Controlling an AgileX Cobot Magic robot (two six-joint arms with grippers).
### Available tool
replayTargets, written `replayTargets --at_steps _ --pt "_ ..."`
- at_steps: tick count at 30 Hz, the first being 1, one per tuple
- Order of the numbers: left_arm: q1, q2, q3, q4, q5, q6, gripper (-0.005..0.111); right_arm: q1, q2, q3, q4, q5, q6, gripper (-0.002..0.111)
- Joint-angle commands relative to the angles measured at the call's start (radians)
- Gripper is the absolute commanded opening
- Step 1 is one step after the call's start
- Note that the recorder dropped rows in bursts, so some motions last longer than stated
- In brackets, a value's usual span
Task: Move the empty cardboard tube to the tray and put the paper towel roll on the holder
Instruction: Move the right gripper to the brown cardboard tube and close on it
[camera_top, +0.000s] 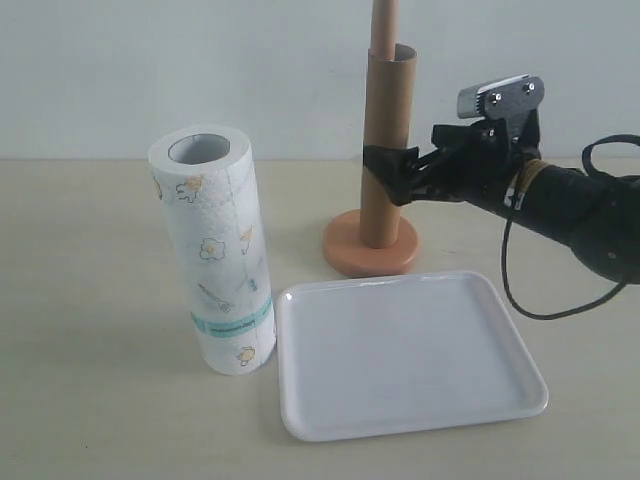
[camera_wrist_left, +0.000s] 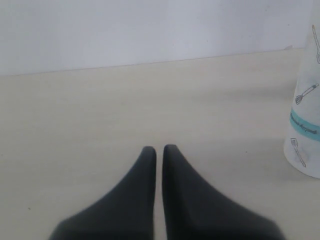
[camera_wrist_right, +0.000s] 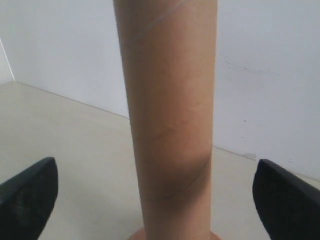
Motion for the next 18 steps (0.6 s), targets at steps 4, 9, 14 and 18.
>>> replayTargets --at_steps 4,9,14,18 --pt "0.003 -0.004 0.004 -0.005 -0.003 -0.005 0.004 0.001 0.092 -0.102 0.002 0.01 -0.004 0.099" --pt "0.003 -0.004 0.004 -0.005 -0.003 -0.005 0.004 0.001 0.141 -0.166 0.002 0.008 0.019 0.099" --pt "0.003 -0.004 0.004 -0.005 -0.003 -0.005 0.004 0.001 0.181 -0.209 0.002 -0.012 0.069 0.099" --pt "0.003 -0.004 0.004 -0.005 -0.003 -0.005 0.004 0.001 0.191 -0.223 -0.018 -0.026 0.066 0.099"
